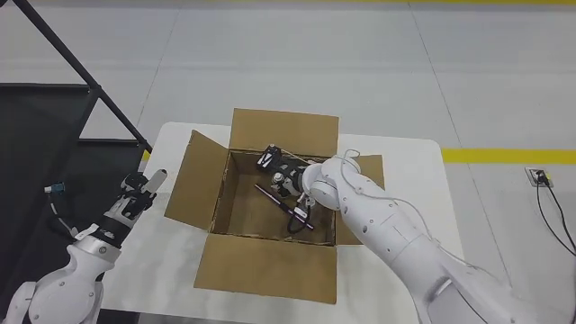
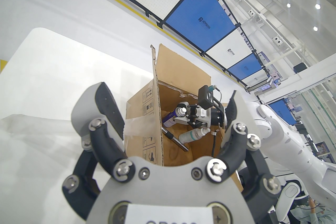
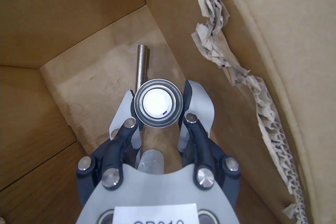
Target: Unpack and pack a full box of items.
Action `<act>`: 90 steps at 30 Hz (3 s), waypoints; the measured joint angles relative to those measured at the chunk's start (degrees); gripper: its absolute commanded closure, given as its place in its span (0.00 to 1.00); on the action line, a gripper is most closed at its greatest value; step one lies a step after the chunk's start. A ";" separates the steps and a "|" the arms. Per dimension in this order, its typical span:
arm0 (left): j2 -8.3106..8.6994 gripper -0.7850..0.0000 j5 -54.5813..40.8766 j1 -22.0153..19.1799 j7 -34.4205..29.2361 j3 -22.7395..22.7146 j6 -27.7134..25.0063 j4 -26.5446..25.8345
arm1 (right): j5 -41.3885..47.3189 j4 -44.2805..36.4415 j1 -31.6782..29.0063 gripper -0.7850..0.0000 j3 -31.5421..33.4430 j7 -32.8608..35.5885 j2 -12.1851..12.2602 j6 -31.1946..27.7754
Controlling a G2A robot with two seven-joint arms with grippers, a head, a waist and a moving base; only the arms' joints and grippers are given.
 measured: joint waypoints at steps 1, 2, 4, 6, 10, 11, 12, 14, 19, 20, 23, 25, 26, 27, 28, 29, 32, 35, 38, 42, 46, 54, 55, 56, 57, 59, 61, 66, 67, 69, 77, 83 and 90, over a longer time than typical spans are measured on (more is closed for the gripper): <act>0.00 0.00 0.00 0.00 0.00 0.00 0.00 0.00 | -0.13 0.18 0.03 0.59 0.00 -0.05 -0.13 0.09; 0.00 0.00 0.00 0.00 0.00 0.00 0.00 0.00 | -0.21 0.43 0.05 0.58 0.06 -0.14 -0.27 0.14; 0.00 0.00 0.00 0.00 0.00 0.00 0.00 0.00 | -0.33 0.74 0.08 0.56 0.21 -0.18 -0.45 0.16; 0.00 0.00 0.00 0.00 0.00 0.00 0.00 0.00 | -0.53 0.85 0.04 0.53 0.38 -0.23 -0.61 0.19; 0.00 0.00 0.00 0.00 0.00 0.00 0.00 0.00 | -1.10 0.56 -0.23 0.50 0.73 -0.21 -0.75 0.34; 0.00 0.00 0.00 0.00 0.00 0.00 0.00 0.00 | -1.38 0.45 -0.30 0.47 0.88 -0.22 -0.75 0.53; 0.00 0.00 0.00 0.00 0.00 0.00 0.00 0.00 | -1.63 0.33 -0.38 0.44 1.00 -0.23 -0.73 0.80; 0.00 0.00 0.00 0.00 0.00 0.00 0.00 0.00 | -1.98 -0.12 -0.70 0.42 1.37 -0.33 -0.65 1.17; 0.00 0.00 0.00 0.00 0.00 0.00 0.00 0.00 | -3.01 -2.64 -1.66 0.27 2.67 -1.31 0.02 0.97; 0.00 0.00 0.00 0.00 0.00 0.00 0.00 0.00 | -3.45 -3.77 -2.07 0.19 3.15 -1.71 0.36 0.87; 0.00 0.00 0.00 0.00 0.00 0.00 0.00 0.00 | -4.67 -7.61 -3.71 0.11 4.64 -2.20 1.45 1.09; -0.01 0.00 0.01 0.04 0.07 0.02 0.01 -0.03 | -5.71 -10.38 -4.88 0.06 5.71 -1.66 2.25 1.64; -0.03 0.00 0.11 0.15 0.30 0.13 0.05 -0.17 | -6.40 -12.50 -5.79 0.01 6.50 -1.24 2.82 1.96; -0.05 0.00 0.23 0.22 0.47 0.22 0.05 -0.29 | -6.88 -14.24 -6.58 0.00 7.16 -0.98 3.27 2.09; -0.07 0.00 0.35 0.27 0.57 0.31 0.03 -0.39 | -7.37 -16.08 -7.44 0.00 7.88 -0.70 3.76 2.13; -0.08 0.00 0.43 0.29 0.57 0.38 -0.03 -0.43 | -8.07 -18.61 -8.64 0.00 8.93 -0.23 4.43 2.18; -0.08 0.00 0.60 0.24 0.30 0.41 -0.05 -0.45 | -9.80 -25.35 -12.01 0.00 11.83 1.57 6.14 2.26; -0.08 0.00 0.81 0.27 0.07 0.45 -0.09 -0.48 | -11.10 -31.90 -15.47 0.00 14.76 3.62 7.64 1.67; -0.09 0.00 0.86 0.39 0.04 0.42 -0.18 -0.57 | -12.06 -37.63 -18.60 0.00 17.43 4.74 8.83 0.87; -0.10 0.00 0.92 0.68 0.01 0.21 -0.31 -0.90 | -10.91 -43.25 -21.75 0.00 20.58 4.42 9.89 -1.58; -0.08 0.00 1.00 1.00 -0.35 0.04 -0.58 -1.18 | -10.69 -44.58 -22.23 0.00 21.30 5.27 10.13 -2.50; -0.08 0.00 1.16 0.99 -0.16 -0.01 -0.46 -1.11 | -10.52 -44.35 -22.28 0.00 21.17 4.97 10.09 -2.62; -0.10 0.00 1.61 0.99 0.32 -0.04 -0.19 -1.03 | -9.94 -43.98 -22.32 0.00 21.15 4.22 10.03 -3.13; -0.18 0.00 1.84 0.91 1.14 0.18 0.35 -0.89 | -8.22 -43.20 -22.13 0.00 21.36 2.50 9.90 -4.22; -0.26 0.00 1.45 0.74 1.59 0.48 0.81 -0.75 | -6.61 -42.53 -21.85 0.00 21.67 1.25 9.81 -5.08; -0.36 0.00 0.91 0.07 1.69 1.35 1.89 -0.35 | -3.20 -41.39 -21.13 0.00 22.50 -0.32 9.68 -6.38; -0.38 0.00 1.17 -0.62 0.76 2.38 2.37 0.02 | -0.54 -41.13 -20.86 0.00 23.42 -0.68 9.67 -6.96; -0.30 0.00 2.20 -2.87 -3.58 5.26 2.16 1.41 | 8.52 -42.31 -22.58 0.00 27.85 -0.84 10.33 -9.09; -0.28 0.00 2.36 -3.22 -4.14 5.62 1.93 1.55 | 10.35 -42.69 -23.12 0.00 28.85 -0.65 10.55 -9.96; -0.27 0.00 2.43 -3.84 -5.06 6.39 1.23 1.58 | 14.47 -43.84 -24.53 0.00 31.34 0.08 11.15 -12.20; -0.11 0.00 -0.67 -5.05 -9.78 7.68 -2.34 1.10 | 29.58 -49.94 -31.90 0.00 42.89 5.38 14.04 -16.66; 0.02 0.00 0.16 -5.89 -12.48 9.52 -4.54 0.30 | 41.46 -52.61 -36.45 0.00 50.26 10.00 15.71 -15.42; -0.01 0.00 -0.04 -6.71 -13.56 11.10 -4.37 0.02 | 41.26 -52.56 -36.36 0.00 49.99 9.86 15.68 -15.52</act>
